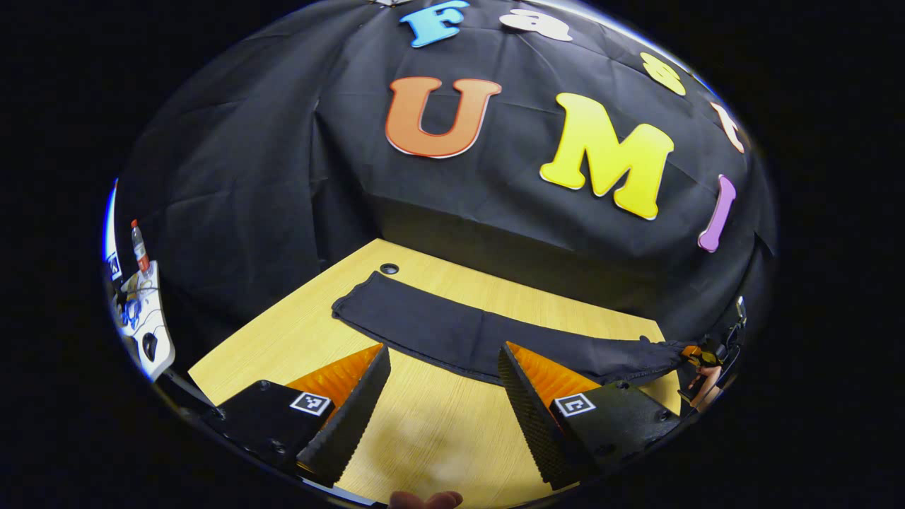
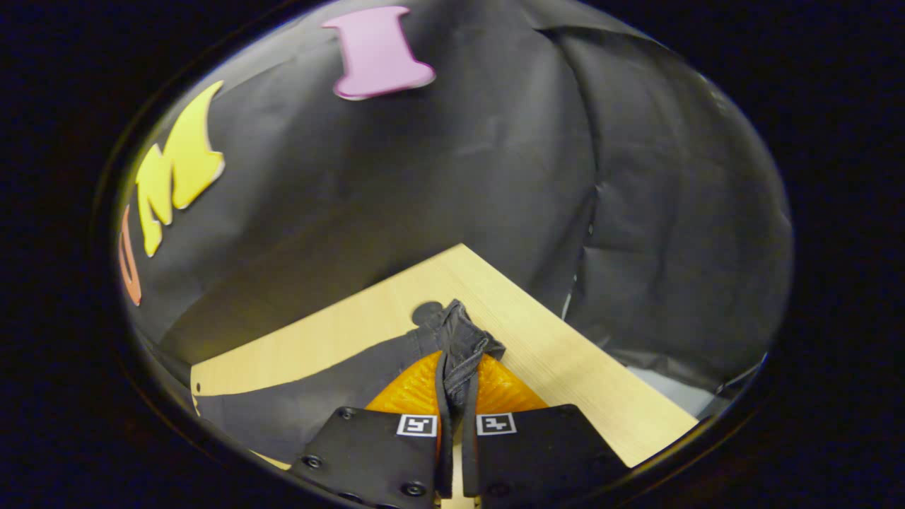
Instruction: Grasp the waist and the cuffs of the jeans and fold them to make the two legs overlap; first hold the waist and fold one-third of the jeans toward the cuffs, then hold the cuffs and fold the remaining one-third in the same direction to finish folding.
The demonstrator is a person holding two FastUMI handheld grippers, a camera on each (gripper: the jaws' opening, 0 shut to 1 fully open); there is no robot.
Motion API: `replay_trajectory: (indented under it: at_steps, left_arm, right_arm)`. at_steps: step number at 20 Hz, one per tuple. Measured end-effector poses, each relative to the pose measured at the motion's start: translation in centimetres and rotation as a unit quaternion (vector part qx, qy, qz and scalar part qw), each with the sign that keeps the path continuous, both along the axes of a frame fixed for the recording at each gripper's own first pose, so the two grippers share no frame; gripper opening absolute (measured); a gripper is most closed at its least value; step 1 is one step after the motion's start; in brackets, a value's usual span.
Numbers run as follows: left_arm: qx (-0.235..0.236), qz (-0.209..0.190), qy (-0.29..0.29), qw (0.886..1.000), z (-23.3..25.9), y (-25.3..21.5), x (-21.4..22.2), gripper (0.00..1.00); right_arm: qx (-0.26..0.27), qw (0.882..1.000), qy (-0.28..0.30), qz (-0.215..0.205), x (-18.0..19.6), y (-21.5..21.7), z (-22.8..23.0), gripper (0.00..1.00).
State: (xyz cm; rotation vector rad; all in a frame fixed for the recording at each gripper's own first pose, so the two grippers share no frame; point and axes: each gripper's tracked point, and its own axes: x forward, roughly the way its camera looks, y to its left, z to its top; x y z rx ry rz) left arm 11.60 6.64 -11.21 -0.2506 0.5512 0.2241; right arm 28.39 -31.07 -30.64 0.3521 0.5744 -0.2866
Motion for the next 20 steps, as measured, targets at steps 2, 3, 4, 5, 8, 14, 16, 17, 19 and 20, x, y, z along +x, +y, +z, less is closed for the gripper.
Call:
replay_trajectory:
  at_steps: [2, 3, 4, 5, 8, 14, 16, 17, 19, 20]
  left_arm:
    - [-0.012, 0.013, -0.01, 1.0, 0.3, 0.5, -0.2, 0.99]
    - [-0.015, 0.018, -0.014, 1.0, 0.3, 0.6, -0.3, 0.99]
    - [-0.018, 0.024, -0.017, 0.999, 0.4, 1.0, -0.5, 0.99]
    - [-0.021, 0.03, -0.02, 0.999, 0.6, 1.4, -0.7, 0.99]
    - [-0.024, 0.054, -0.028, 0.998, 0.8, 2.4, -1.3, 0.98]
    - [-0.03, 0.112, -0.03, 0.993, 1.3, 5.2, -3.2, 0.98]
    - [-0.023, 0.132, -0.026, 0.991, 1.2, 6.6, -4.2, 0.98]
    - [-0.02, 0.142, -0.021, 0.989, 1.1, 7.1, -4.7, 0.98]
    - [-0.021, 0.16, -0.012, 0.987, 1.0, 7.9, -5.5, 0.98]
    - [-0.023, 0.168, -0.01, 0.985, 1.0, 8.3, -6.1, 0.98]
  right_arm:
    - [-0.037, 0.998, -0.035, 0.044, -1.2, 3.2, 4.3, 0.02]
    - [-0.053, 0.995, -0.053, 0.068, -1.8, 5.2, 6.6, 0.02]
    - [-0.063, 0.991, -0.071, 0.093, -2.6, 6.9, 9.1, 0.06]
    - [-0.068, 0.987, -0.088, 0.117, -3.5, 8.7, 11.3, 0.06]
    - [-0.056, 0.974, -0.117, 0.186, -4.8, 14.7, 15.2, 0.06]
    - [-0.017, 0.955, -0.085, 0.283, -5.7, 29.5, 13.3, 0.06]
    - [-0.03, 0.946, -0.064, 0.317, -6.5, 34.9, 9.3, 0.02]
    - [-0.037, 0.941, -0.053, 0.332, -7.1, 37.1, 7.3, 0.06]
    - [-0.059, 0.931, -0.023, 0.359, -8.2, 40.5, 2.5, 0.06]
    - [-0.073, 0.926, -0.007, 0.37, -8.6, 42.1, -0.1, 0.05]
